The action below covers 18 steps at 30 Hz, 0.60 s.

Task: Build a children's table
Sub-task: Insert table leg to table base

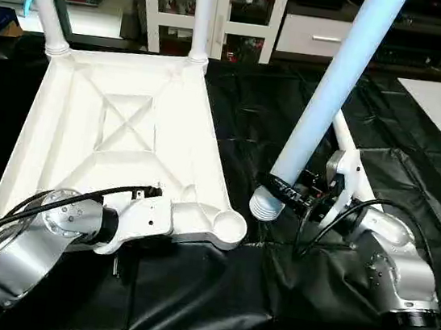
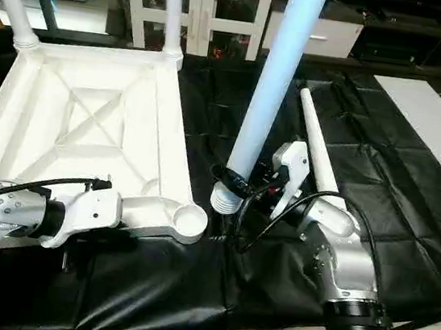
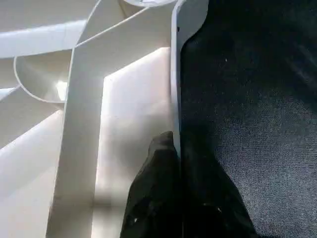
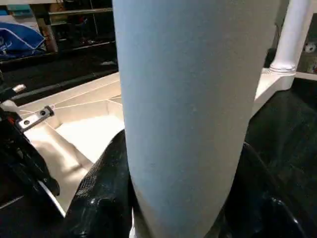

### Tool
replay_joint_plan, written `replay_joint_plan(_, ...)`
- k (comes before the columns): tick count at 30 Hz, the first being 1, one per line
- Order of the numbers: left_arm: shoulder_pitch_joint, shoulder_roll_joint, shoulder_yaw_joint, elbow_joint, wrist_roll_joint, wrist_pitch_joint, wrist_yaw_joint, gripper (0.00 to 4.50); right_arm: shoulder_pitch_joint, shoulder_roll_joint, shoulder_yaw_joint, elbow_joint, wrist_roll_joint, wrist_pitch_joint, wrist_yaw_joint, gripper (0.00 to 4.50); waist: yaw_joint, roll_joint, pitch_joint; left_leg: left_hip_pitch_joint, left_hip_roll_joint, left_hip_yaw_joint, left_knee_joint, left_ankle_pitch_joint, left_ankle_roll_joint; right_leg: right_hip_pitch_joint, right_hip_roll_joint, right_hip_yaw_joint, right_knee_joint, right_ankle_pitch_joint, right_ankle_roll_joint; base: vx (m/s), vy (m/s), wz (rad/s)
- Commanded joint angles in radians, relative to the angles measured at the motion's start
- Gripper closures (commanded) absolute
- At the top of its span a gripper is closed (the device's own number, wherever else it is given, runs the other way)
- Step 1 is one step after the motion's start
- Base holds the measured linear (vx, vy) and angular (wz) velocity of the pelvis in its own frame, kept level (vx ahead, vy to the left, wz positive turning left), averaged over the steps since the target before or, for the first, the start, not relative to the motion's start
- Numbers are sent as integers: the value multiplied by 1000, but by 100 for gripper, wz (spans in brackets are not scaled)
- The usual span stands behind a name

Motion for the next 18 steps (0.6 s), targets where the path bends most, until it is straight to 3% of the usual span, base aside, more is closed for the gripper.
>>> replay_joint_plan(1,44,73,-16,76,121,111,50,450,-9,1,-7,-10,2,-16,6,264,12,16,-46,-4,10,-1,-73,-288,16,47,-39,30,-79,-280,-209,0,0,0)
replay_joint_plan(5,48,106,-5,48,149,218,94,450,-17,24,-7,5,-1,-33,-1,264,5,18,-40,-6,5,-8,-76,-350,7,48,-42,26,-88,-416,-170,0,0,0)
replay_joint_plan(8,49,110,-7,42,154,231,92,450,-18,27,-6,7,-2,-36,-1,264,3,19,-38,-3,4,-13,-77,-369,4,44,-43,25,-96,-491,-147,0,0,0)
replay_joint_plan(9,56,128,-14,30,173,254,88,450,-21,32,-6,13,-2,-44,-2,264,4,23,-39,-1,3,-14,-77,-374,4,42,-43,25,-97,-498,-146,0,0,0)
replay_joint_plan(12,65,113,-8,10,157,249,101,450,-31,43,-4,22,-2,-51,-4,264,1,21,-41,-3,3,-18,-78,-384,6,43,-44,23,-98,-499,-149,0,0,0)
replay_joint_plan(14,62,74,0,-6,115,245,105,450,-37,46,-4,26,-4,-54,-5,264,3,24,-43,6,4,-14,-74,-376,11,36,-41,24,-99,-456,-172,0,0,0)
replay_joint_plan(15,60,37,-4,-9,62,108,87,450,-47,52,-10,34,0,-54,-9,264,7,21,-44,8,3,-13,-73,-371,18,36,-40,24,-98,-438,-183,0,0,0)
replay_joint_plan(16,61,17,-6,-10,31,34,74,450,-53,56,-15,37,3,-54,-11,264,8,22,-44,6,1,-11,-72,-366,24,35,-39,25,-99,-433,-187,0,0,0)
replay_joint_plan(17,64,-8,-12,-12,-12,-48,45,450,-62,60,-22,42,13,-45,-13,264,10,8,-49,6,3,-6,-71,-347,28,37,-36,26,-97,-399,-190,0,0,0)
replay_joint_plan(18,65,-16,-16,-13,-28,-75,30,450,-67,63,-25,43,18,-39,-14,264,24,21,-54,13,6,-4,-69,-310,33,34,-38,30,-89,-332,-210,0,0,0)
